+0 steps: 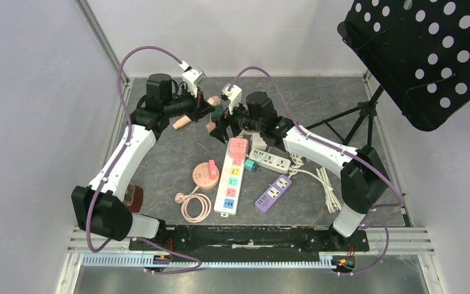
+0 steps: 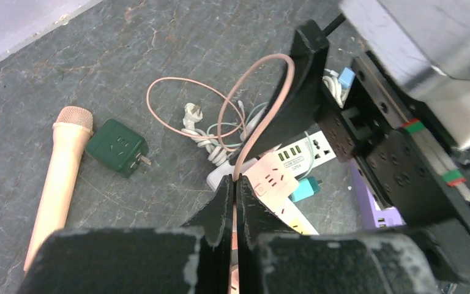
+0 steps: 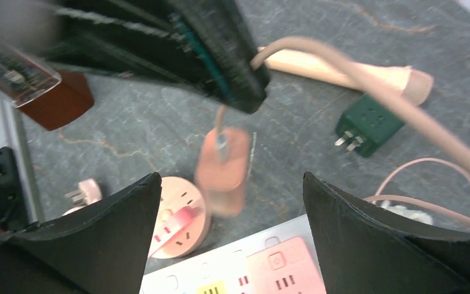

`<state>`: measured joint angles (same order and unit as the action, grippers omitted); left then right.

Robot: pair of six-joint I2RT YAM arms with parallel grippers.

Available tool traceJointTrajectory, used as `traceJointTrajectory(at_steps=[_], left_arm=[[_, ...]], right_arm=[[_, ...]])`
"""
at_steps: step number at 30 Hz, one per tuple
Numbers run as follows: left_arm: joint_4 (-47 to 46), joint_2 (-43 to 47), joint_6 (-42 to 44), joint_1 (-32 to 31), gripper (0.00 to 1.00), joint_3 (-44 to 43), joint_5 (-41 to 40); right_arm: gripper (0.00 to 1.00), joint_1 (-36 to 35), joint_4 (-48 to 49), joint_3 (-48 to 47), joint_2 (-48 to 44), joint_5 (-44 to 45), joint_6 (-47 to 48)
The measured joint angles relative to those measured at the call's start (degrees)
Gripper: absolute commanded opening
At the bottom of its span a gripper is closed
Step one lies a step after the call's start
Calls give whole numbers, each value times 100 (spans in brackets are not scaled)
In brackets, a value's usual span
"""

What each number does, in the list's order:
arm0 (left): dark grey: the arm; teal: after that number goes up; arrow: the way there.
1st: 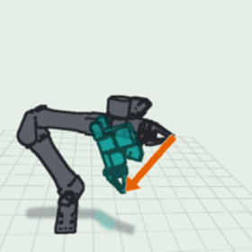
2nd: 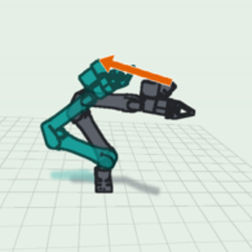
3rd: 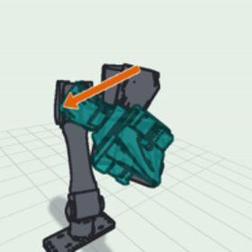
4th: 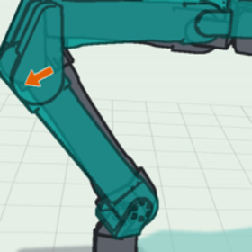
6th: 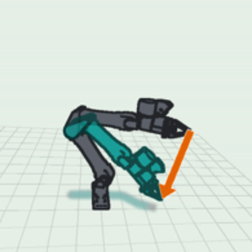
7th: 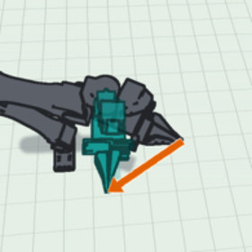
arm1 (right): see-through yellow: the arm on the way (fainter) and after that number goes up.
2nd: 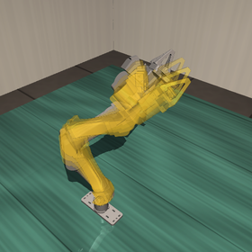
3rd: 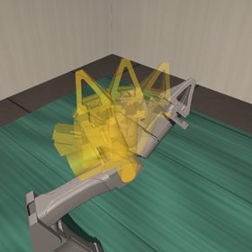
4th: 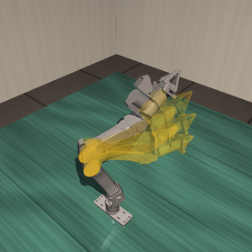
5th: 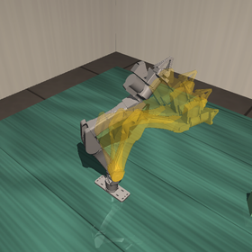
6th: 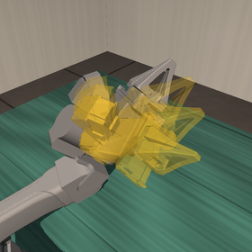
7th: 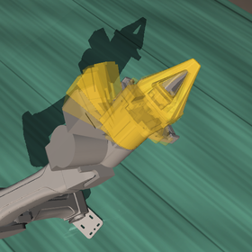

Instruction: Insert the plug

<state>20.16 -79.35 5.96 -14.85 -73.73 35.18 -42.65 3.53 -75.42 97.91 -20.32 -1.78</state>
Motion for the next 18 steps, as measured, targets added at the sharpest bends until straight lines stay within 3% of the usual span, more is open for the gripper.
traceJointTrajectory(at_steps=[11,18], left_arm=[[190,155,33,4,2,-48,208],[227,227,31,9,2,-48,297]], right_arm=[[63,-114,-149,-313,313,361,393],[40,-308,-101,-313,400,511,472]])
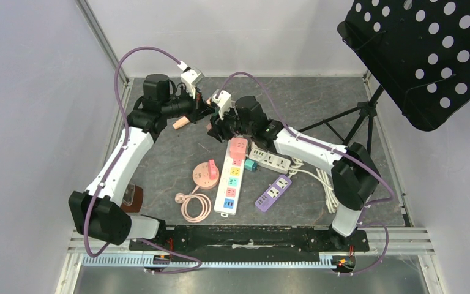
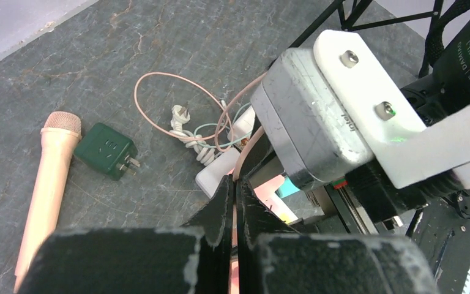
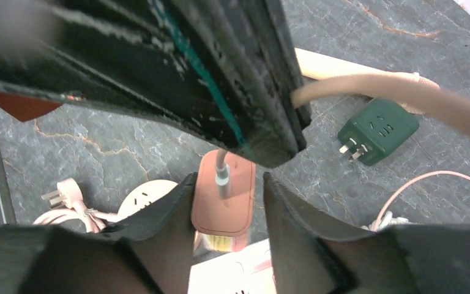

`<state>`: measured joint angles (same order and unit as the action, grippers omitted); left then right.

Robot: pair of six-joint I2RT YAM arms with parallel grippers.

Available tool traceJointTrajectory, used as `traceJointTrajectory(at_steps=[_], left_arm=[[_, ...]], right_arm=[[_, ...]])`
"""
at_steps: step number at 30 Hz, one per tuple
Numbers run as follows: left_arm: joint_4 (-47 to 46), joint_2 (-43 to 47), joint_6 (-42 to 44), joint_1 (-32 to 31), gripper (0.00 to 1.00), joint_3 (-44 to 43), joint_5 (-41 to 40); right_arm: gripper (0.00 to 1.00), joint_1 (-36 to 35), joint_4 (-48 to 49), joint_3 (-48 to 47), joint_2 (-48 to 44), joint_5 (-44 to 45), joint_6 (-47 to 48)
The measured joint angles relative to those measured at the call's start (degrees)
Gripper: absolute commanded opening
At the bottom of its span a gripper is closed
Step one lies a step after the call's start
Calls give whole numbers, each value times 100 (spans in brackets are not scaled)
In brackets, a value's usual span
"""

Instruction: Insert the plug

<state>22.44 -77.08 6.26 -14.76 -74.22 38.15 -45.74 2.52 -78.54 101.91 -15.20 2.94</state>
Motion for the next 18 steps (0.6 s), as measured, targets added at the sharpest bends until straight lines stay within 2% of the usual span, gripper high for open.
traceJointTrajectory(at_steps=[2,4,6,7,8,10,13,18], left_arm=[[2,11,0,0,2,0,20],[-7,22,-2,2,2,0,74],[-4,39,-2,2,2,0,101],[-2,50,-2,2,4,0,101],[0,61,-4,2,9,0,98],[0,87,-26,2,30,0,74],[-4,155,-205,2,50,2,-111],[-76,496,-831,0,62,98,-905]], right_arm=[[31,-20,68,0,0,31,-22],[14,-22,129,0,0,70,-33],[3,-20,153,0,0,98,-90],[0,-20,168,0,0,109,-81],[0,-24,179,0,0,125,-94],[0,-44,219,2,0,195,-144],[0,-116,326,90,-33,426,-289],[0,-352,481,660,-376,1274,-960]])
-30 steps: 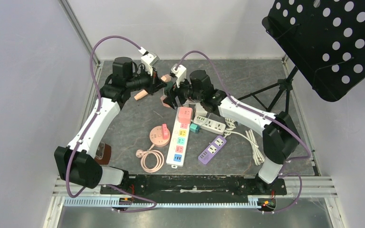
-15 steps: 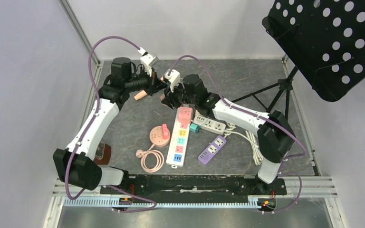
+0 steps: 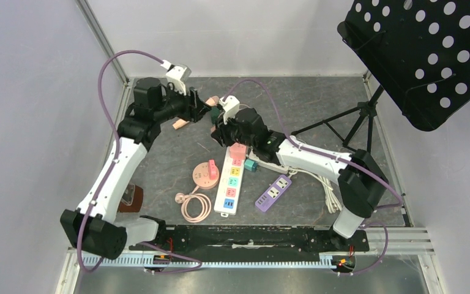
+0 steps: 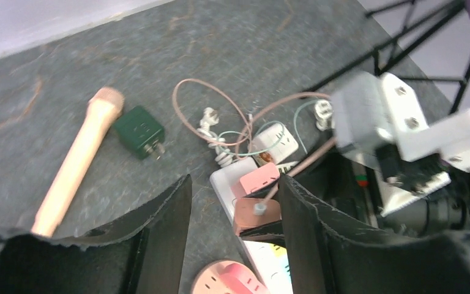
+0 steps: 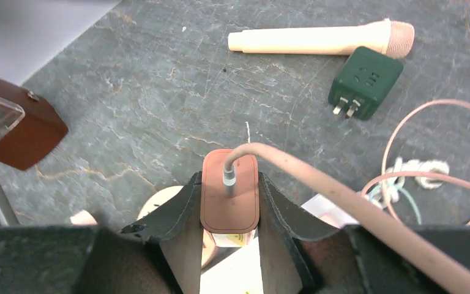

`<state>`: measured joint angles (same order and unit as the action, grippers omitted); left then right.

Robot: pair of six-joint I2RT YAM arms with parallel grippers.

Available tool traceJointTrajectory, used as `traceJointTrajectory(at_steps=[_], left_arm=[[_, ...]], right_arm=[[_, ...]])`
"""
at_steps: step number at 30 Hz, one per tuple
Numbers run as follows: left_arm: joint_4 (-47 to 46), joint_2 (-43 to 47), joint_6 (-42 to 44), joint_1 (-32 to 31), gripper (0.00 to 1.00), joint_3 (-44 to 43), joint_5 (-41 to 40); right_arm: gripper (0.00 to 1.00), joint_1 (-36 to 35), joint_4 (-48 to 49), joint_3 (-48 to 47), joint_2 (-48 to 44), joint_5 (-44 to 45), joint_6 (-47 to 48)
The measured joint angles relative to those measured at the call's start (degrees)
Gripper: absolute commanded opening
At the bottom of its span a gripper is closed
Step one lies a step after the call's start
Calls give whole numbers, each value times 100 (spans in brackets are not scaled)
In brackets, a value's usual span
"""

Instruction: Insert the plug

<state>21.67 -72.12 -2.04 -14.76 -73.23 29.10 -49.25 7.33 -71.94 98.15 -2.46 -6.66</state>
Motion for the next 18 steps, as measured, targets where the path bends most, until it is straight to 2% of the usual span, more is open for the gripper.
traceJointTrajectory(at_steps=[6,10,15,18], left_arm=[[177,671,-990,2,62,267,-1314],[570,1047,-1733,2,61,490,-2319],[1250,1241,-2531,2,60,809,-3532],[1508,1294,-2787,2,60,1088,-3980]], right_arm=[[0,-442,-42,87,-173,988,-1126],[0,-761,-361,-372,76,1482,-1908],[0,-1215,-675,-850,590,2306,-2396],[0,-1526,-914,-881,837,2909,-2535]])
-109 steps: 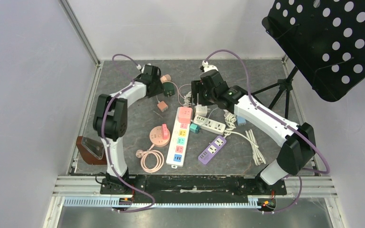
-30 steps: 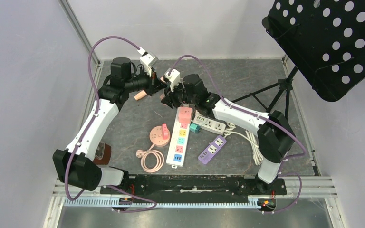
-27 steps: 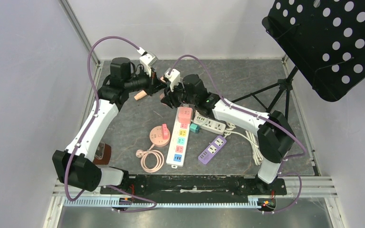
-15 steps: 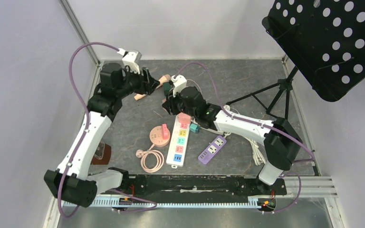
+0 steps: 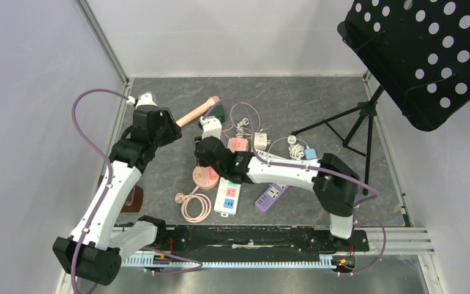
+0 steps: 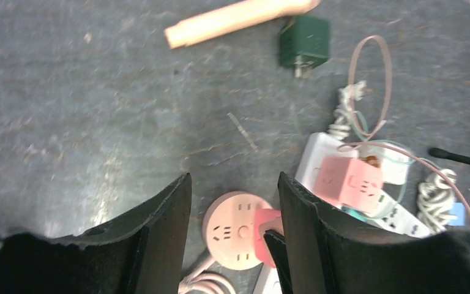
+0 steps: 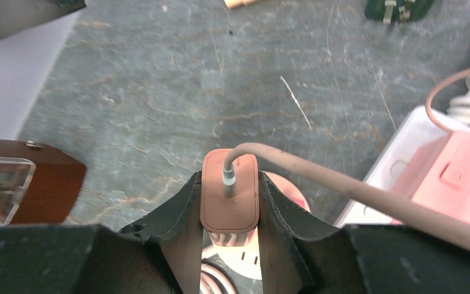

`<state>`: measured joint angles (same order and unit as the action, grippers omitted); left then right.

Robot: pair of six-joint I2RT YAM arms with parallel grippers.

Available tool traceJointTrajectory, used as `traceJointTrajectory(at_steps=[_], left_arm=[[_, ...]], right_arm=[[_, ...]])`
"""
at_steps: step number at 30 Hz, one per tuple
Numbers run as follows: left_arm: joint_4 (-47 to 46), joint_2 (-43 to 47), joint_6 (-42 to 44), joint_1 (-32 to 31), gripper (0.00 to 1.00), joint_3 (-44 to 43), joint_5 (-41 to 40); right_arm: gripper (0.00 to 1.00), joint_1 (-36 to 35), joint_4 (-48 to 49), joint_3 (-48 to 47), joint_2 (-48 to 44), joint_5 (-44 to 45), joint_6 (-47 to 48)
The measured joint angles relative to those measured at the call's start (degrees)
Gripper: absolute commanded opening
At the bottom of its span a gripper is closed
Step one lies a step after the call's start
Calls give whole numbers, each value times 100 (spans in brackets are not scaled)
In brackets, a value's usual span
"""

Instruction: Insert the plug

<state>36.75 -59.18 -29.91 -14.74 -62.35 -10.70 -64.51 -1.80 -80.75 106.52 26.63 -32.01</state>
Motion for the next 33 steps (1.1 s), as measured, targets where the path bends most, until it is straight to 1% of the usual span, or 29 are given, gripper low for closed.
traceJointTrajectory(at_steps=[6,12,17,33], left_arm=[[378,273,-188,0,60,391,-476],[487,999,-186,0,60,643,-699],[485,1497,-195,0,60,1147,-748],[516,1696,-195,0,60,1565,-1071]], right_arm=[[0,-481,-48,273,254,868,-79],[0,-752,103,310,501,1335,-46],[0,-824,267,315,807,1436,-35],[0,-824,1154,688,883,1445,-7]])
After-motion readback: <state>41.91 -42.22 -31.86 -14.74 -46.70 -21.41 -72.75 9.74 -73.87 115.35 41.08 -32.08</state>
